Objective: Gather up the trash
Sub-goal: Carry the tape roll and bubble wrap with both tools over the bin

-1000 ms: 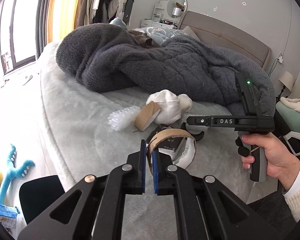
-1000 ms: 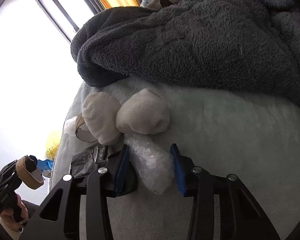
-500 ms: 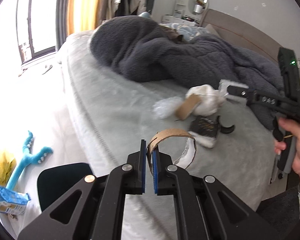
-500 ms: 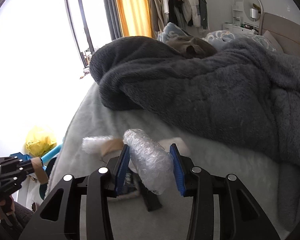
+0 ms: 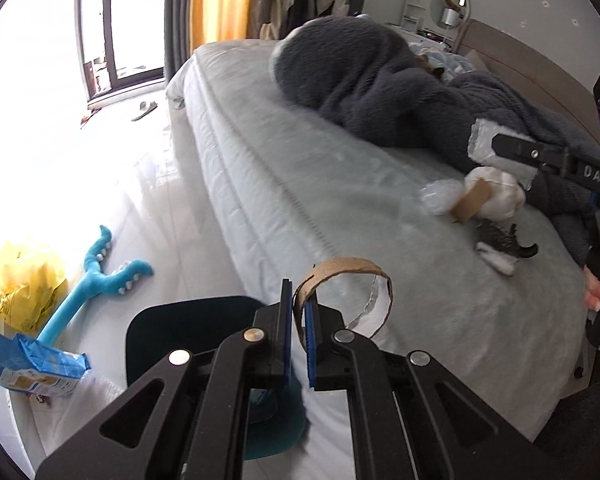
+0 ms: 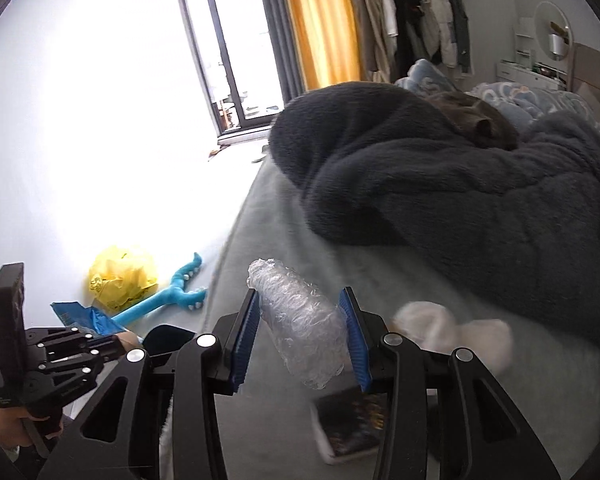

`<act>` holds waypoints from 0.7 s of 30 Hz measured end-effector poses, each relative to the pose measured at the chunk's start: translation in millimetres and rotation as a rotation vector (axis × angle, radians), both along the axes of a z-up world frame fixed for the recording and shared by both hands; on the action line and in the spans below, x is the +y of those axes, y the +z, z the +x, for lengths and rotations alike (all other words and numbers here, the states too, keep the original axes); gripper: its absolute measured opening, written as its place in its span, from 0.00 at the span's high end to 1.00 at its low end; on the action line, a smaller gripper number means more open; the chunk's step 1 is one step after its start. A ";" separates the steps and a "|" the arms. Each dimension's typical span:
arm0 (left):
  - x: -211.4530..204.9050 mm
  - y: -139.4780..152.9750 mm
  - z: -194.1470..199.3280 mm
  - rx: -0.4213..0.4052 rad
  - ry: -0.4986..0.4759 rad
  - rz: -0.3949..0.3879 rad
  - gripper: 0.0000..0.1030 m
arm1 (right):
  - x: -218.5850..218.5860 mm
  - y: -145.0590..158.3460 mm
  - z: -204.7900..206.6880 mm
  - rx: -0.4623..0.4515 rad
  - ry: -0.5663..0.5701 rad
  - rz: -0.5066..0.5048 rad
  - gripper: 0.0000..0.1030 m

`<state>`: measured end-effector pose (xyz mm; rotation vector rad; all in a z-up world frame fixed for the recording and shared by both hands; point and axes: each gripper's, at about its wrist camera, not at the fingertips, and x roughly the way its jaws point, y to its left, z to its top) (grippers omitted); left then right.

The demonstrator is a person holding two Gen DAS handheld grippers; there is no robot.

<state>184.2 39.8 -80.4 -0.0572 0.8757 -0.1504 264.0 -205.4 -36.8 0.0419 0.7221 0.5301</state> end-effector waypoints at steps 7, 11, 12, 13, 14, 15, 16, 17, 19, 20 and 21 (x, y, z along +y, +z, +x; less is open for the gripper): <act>42.4 -24.4 -2.7 0.068 0.074 0.019 0.93 | 58.0 -3.3 -1.3 0.015 0.092 0.001 0.59; 66.0 -36.5 -5.8 0.104 0.115 0.015 0.93 | 87.4 -8.1 -3.9 0.033 0.146 0.007 0.59; 71.9 -39.6 -6.3 0.114 0.123 0.014 0.93 | 94.1 -9.3 -4.9 0.037 0.159 0.006 0.59; 76.1 -42.1 -6.9 0.122 0.130 0.014 0.93 | 101.6 -11.0 -5.9 0.041 0.172 0.004 0.59; 79.8 -43.9 -6.9 0.129 0.137 0.014 0.93 | 109.1 -12.9 -7.1 0.045 0.186 0.001 0.59; 83.8 -46.3 -7.4 0.137 0.142 0.014 0.93 | 116.9 -14.7 -8.2 0.050 0.199 -0.001 0.59; 88.9 -49.6 -8.2 0.148 0.149 0.013 0.93 | 123.2 -16.6 -9.4 0.055 0.211 -0.002 0.59; 91.9 -52.2 -8.6 0.156 0.153 0.012 0.93 | 130.2 -18.8 -10.7 0.061 0.224 -0.004 0.59; 98.8 -58.6 -9.9 0.176 0.164 0.009 0.93 | 142.8 -23.4 -14.1 0.072 0.250 -0.011 0.59; 100.3 -61.2 -10.2 0.186 0.168 0.005 0.93 | 149.2 -26.4 -15.4 0.079 0.264 -0.017 0.59; 102.7 -64.4 -10.5 0.198 0.169 0.001 0.93 | 156.2 -29.4 -17.1 0.089 0.278 -0.021 0.59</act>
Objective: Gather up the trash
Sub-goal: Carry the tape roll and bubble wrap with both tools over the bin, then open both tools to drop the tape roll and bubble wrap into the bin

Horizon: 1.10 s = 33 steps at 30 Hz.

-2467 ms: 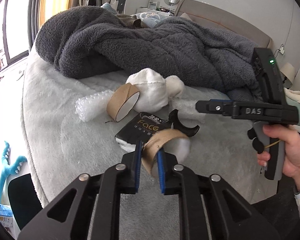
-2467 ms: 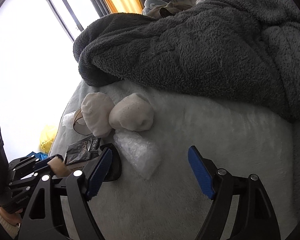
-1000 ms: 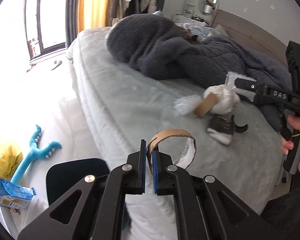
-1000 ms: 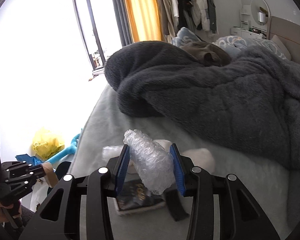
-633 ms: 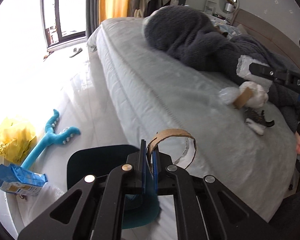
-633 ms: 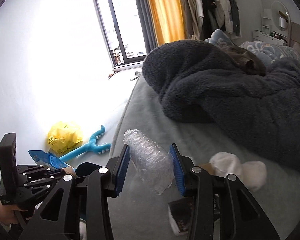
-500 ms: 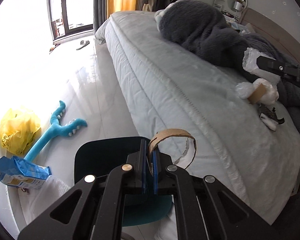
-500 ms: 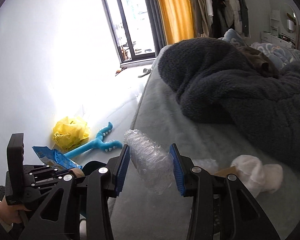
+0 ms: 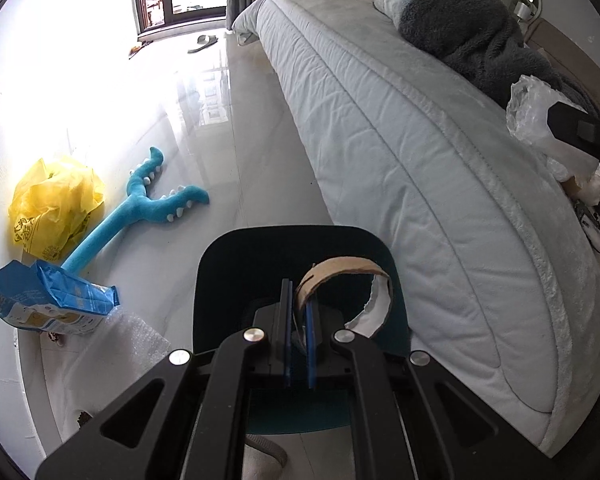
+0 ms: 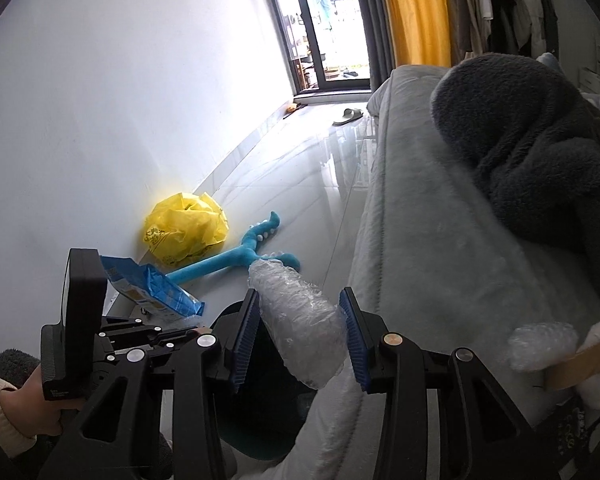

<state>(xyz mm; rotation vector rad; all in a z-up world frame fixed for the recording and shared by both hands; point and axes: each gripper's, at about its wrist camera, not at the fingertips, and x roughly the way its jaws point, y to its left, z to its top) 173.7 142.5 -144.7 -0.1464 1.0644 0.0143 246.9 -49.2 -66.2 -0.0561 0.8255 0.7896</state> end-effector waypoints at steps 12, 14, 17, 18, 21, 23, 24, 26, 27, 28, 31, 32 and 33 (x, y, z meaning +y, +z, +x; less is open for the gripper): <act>31.1 -48.1 -4.3 0.186 0.047 -0.091 0.93 | 56.3 -26.7 -10.6 0.070 0.098 -0.035 0.59; 36.8 -55.7 -6.3 0.215 0.051 -0.110 0.90 | 64.1 -33.9 -9.4 0.086 0.102 -0.039 0.59; 45.9 -61.6 -10.8 0.233 0.066 -0.123 0.64 | 73.0 -44.5 -5.9 0.110 0.105 -0.050 0.59; 49.8 -62.1 -12.9 0.233 0.074 -0.131 0.58 | 76.7 -48.6 -4.8 0.117 0.104 -0.056 0.59; 59.2 -59.0 -16.9 0.222 0.089 -0.144 0.46 | 85.4 -61.3 -1.9 0.139 0.101 -0.071 0.59; 64.8 -54.9 -19.7 0.206 0.093 -0.142 0.38 | 91.0 -70.6 -0.2 0.156 0.100 -0.081 0.59; 67.2 -52.4 -21.6 0.197 0.095 -0.137 0.37 | 94.1 -75.3 0.1 0.164 0.101 -0.086 0.59; 70.7 -48.1 -23.9 0.184 0.095 -0.133 0.35 | 99.6 -84.6 0.4 0.181 0.102 -0.099 0.59; 72.1 -45.8 -24.7 0.179 0.096 -0.131 0.34 | 102.2 -88.9 0.7 0.187 0.102 -0.106 0.59; 74.4 -43.2 -26.5 0.172 0.098 -0.128 0.32 | 105.0 -93.5 0.7 0.194 0.103 -0.113 0.59; 80.5 -37.1 -30.3 0.153 0.102 -0.120 0.30 | 112.6 -106.0 1.3 0.210 0.106 -0.138 0.59; 82.8 -34.7 -31.8 0.146 0.106 -0.116 0.29 | 114.5 -110.2 1.7 0.215 0.105 -0.145 0.59; 85.1 -32.3 -32.5 0.139 0.110 -0.115 0.28 | 116.4 -114.0 2.0 0.222 0.105 -0.151 0.59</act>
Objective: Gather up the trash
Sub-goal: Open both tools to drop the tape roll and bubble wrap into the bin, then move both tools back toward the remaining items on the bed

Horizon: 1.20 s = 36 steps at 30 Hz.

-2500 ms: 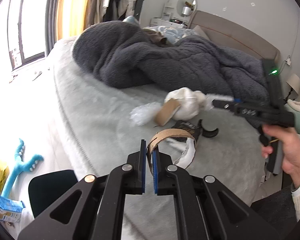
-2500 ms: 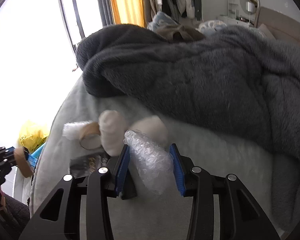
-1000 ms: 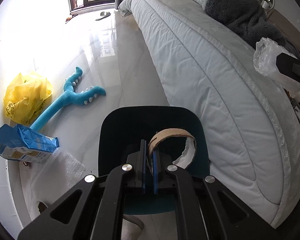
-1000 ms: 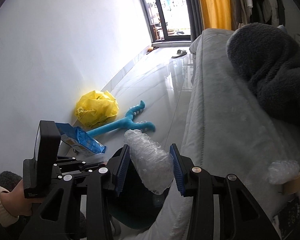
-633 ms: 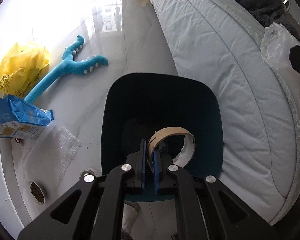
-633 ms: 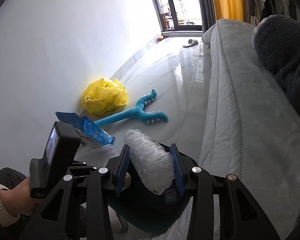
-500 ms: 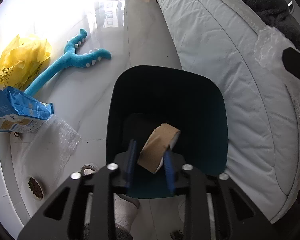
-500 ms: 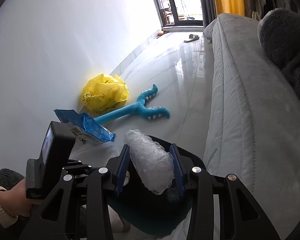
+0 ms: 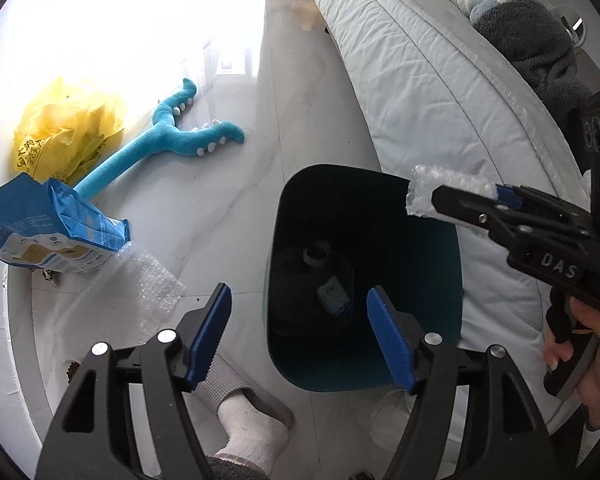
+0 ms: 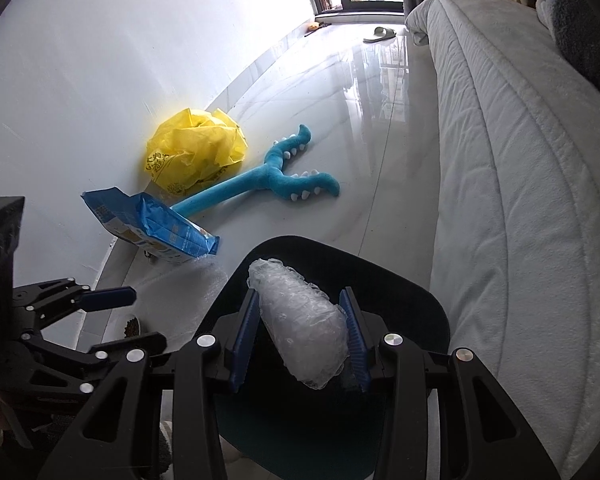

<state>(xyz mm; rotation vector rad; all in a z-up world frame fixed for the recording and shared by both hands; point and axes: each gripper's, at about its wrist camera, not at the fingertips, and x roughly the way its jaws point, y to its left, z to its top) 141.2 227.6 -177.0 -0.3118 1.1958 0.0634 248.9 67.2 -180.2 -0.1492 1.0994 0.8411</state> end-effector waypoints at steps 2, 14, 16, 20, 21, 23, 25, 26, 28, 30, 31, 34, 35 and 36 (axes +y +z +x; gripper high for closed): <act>5.0 5.9 -2.7 -0.016 0.009 0.003 0.27 | 3.3 -8.1 0.6 0.014 -0.001 -0.012 0.59; 23.3 50.5 -15.3 -0.161 0.069 0.034 0.25 | 24.5 -51.3 -2.2 0.072 0.025 -0.104 0.57; 23.3 61.2 -17.2 -0.201 0.071 0.044 0.25 | 27.3 -55.4 -4.1 0.070 0.035 -0.125 0.57; 23.0 79.4 -20.6 -0.267 0.082 0.051 0.25 | 29.7 -62.7 -6.8 0.082 0.048 -0.155 0.57; 23.8 82.8 -20.6 -0.277 0.089 0.045 0.25 | 30.0 -63.3 -7.7 0.082 0.051 -0.162 0.57; 24.9 91.8 -22.0 -0.304 0.106 0.038 0.25 | 30.8 -62.6 -9.0 0.083 0.057 -0.177 0.56; 24.2 102.7 -23.7 -0.339 0.116 0.039 0.25 | 32.1 -63.4 -12.0 0.096 0.072 -0.187 0.54; 22.9 109.3 -24.4 -0.359 0.117 0.043 0.25 | 32.1 -63.5 -13.3 0.098 0.074 -0.189 0.52; 17.5 121.6 -25.1 -0.400 0.112 0.061 0.25 | 32.3 -61.6 -17.8 0.102 0.086 -0.194 0.42; 9.8 133.2 -26.1 -0.442 0.102 0.095 0.25 | 31.6 -57.2 -22.9 0.095 0.098 -0.190 0.35; 6.1 138.3 -26.4 -0.460 0.094 0.110 0.25 | 31.4 -54.7 -25.3 0.092 0.104 -0.187 0.33; -5.8 150.4 -24.8 -0.502 0.073 0.121 0.25 | 25.1 -40.8 -28.9 0.080 0.113 -0.156 0.29; -9.9 153.0 -24.8 -0.514 0.067 0.121 0.24 | 22.3 -36.1 -29.5 0.075 0.113 -0.142 0.28; -14.4 155.8 -24.1 -0.525 0.061 0.123 0.24 | 19.3 -30.8 -29.9 0.069 0.112 -0.128 0.27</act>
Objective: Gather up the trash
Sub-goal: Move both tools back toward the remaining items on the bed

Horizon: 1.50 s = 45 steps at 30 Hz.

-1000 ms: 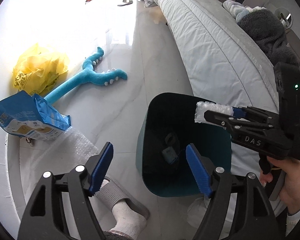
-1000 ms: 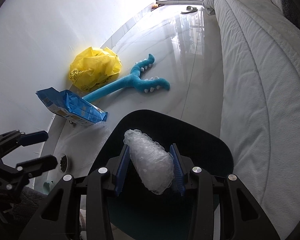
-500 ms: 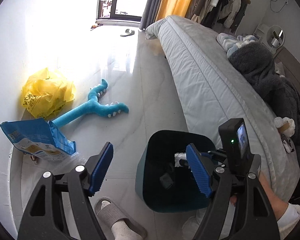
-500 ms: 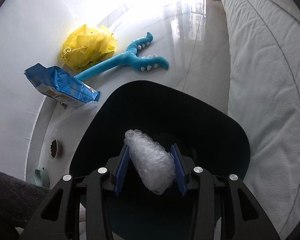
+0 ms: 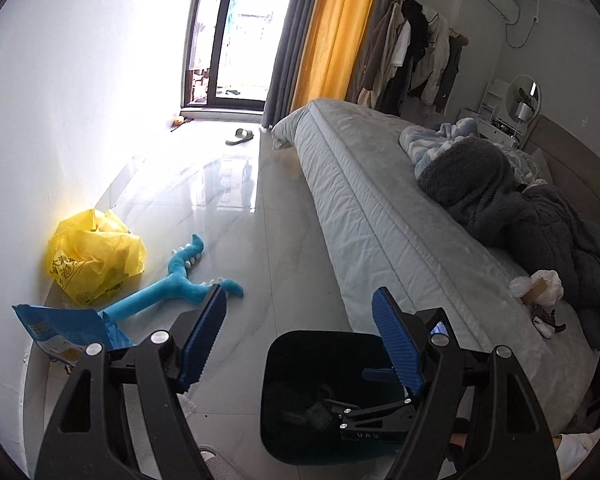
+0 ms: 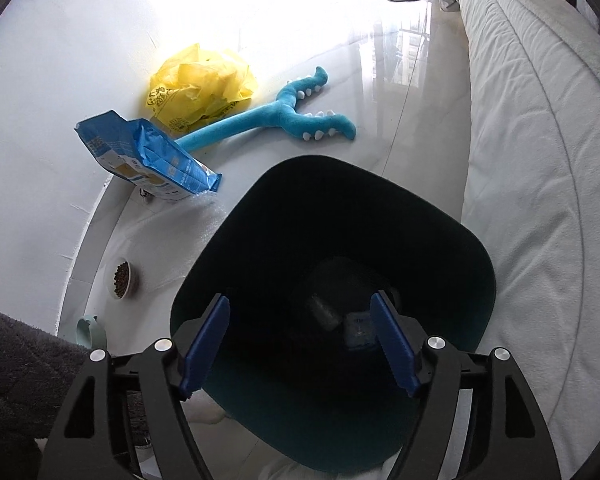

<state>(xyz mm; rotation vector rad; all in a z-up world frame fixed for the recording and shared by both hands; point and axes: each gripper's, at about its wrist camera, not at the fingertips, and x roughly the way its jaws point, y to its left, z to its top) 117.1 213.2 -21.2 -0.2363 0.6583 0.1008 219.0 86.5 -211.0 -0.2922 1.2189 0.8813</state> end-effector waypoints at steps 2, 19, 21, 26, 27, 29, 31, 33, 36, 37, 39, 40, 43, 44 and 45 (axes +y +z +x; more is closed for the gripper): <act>-10.7 7.7 1.1 -0.023 -0.014 0.017 0.24 | -9.1 12.4 0.6 -0.009 -0.005 0.034 0.25; -104.3 38.4 22.9 -0.142 -0.180 0.052 0.14 | -121.7 120.7 0.9 -0.209 -0.077 0.309 0.24; -114.4 36.5 27.4 -0.140 -0.192 0.046 0.14 | -136.4 126.6 3.0 -0.236 -0.091 0.310 0.24; -137.8 34.5 36.4 -0.143 -0.238 0.015 0.14 | -177.1 132.5 8.3 -0.278 -0.146 0.305 0.24; -143.2 33.9 37.8 -0.145 -0.246 0.012 0.14 | -185.9 133.1 9.6 -0.285 -0.157 0.303 0.24; -154.0 32.8 39.6 -0.149 -0.263 0.014 0.14 | -203.4 133.9 11.9 -0.297 -0.176 0.306 0.24; -164.4 31.5 42.9 -0.152 -0.281 0.011 0.14 | -221.1 135.7 13.6 -0.312 -0.195 0.311 0.24; -172.0 28.9 46.0 -0.147 -0.302 0.000 0.13 | -234.8 138.8 13.6 -0.331 -0.213 0.315 0.24; -186.2 24.0 52.5 -0.134 -0.340 -0.027 0.12 | -259.6 143.9 14.4 -0.356 -0.242 0.326 0.23; -190.9 22.3 55.1 -0.132 -0.353 -0.032 0.12 | -267.7 144.9 14.2 -0.364 -0.252 0.328 0.23; -200.4 18.9 59.7 -0.124 -0.378 -0.037 0.12 | -283.0 146.1 14.3 -0.380 -0.272 0.322 0.22; -206.0 16.2 61.3 -0.118 -0.394 -0.045 0.12 | -290.1 146.1 14.4 -0.385 -0.282 0.319 0.22; -222.3 6.9 68.6 -0.091 -0.441 -0.076 0.12 | -309.3 143.2 16.7 -0.398 -0.318 0.298 0.22; -227.7 4.4 70.6 -0.086 -0.454 -0.082 0.12 | -316.3 141.9 18.3 -0.399 -0.331 0.292 0.22; -233.6 2.2 72.6 -0.083 -0.472 -0.086 0.12 | -325.6 140.4 19.7 -0.396 -0.340 0.287 0.22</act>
